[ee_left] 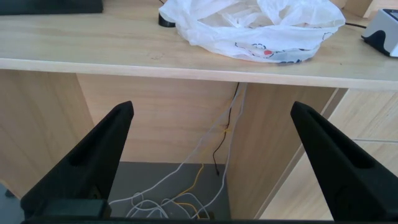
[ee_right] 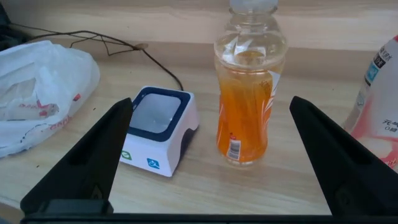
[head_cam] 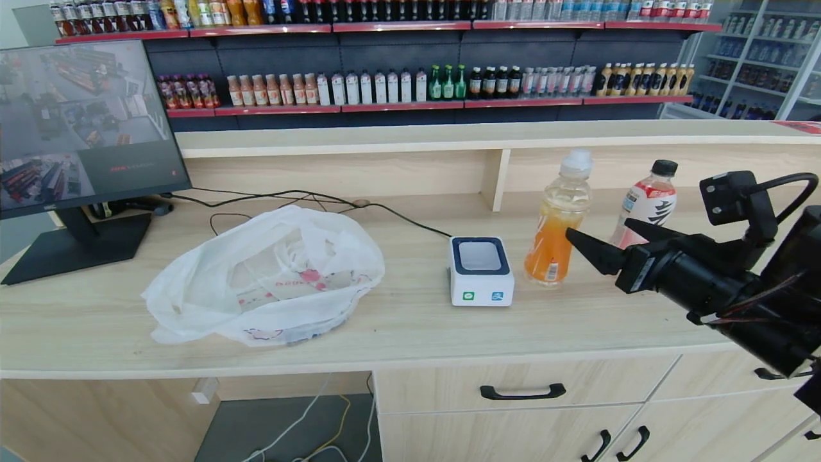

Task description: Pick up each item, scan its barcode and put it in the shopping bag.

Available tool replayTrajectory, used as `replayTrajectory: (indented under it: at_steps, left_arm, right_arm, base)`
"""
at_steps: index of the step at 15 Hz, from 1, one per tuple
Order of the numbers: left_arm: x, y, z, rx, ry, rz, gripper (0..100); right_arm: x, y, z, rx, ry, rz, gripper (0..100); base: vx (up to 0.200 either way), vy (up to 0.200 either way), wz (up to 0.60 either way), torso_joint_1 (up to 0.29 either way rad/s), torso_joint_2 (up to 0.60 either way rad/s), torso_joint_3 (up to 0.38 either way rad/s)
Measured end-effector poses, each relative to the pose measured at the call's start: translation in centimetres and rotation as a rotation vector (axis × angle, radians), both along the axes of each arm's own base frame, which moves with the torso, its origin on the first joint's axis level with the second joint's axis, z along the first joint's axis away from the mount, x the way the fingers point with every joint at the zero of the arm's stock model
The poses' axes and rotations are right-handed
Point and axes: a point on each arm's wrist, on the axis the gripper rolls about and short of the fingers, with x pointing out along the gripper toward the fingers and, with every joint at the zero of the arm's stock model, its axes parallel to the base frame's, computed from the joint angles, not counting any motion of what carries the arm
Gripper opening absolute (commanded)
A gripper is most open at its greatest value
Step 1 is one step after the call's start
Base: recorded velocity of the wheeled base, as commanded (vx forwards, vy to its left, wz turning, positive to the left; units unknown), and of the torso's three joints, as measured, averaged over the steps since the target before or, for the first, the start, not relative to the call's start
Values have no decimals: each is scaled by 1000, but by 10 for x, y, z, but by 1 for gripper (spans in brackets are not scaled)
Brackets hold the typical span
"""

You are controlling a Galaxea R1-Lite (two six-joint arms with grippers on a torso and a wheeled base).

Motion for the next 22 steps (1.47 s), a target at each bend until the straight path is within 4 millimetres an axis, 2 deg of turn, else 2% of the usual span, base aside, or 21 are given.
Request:
replayTrajectory:
  at_steps: [6, 10, 14, 22]
  left_arm:
    - [0, 0, 0, 0, 0, 0, 100]
    - [0, 0, 0, 0, 0, 0, 100]
    - [0, 0, 0, 0, 0, 0, 100]
    - [0, 0, 0, 0, 0, 0, 100]
  right_arm:
    - [28, 6, -30, -1, 72, -1, 100]
    - [48, 8, -32, 1, 66, -15, 100]
    - [57, 10, -42, -2, 91, -17, 100]
    - [87, 1, -47, -5, 75, -66, 100]
  base:
    - [0, 0, 0, 0, 0, 0]
    - [0, 0, 0, 0, 0, 0]
    - [0, 0, 0, 0, 0, 0]
    - [0, 0, 0, 0, 0, 0]
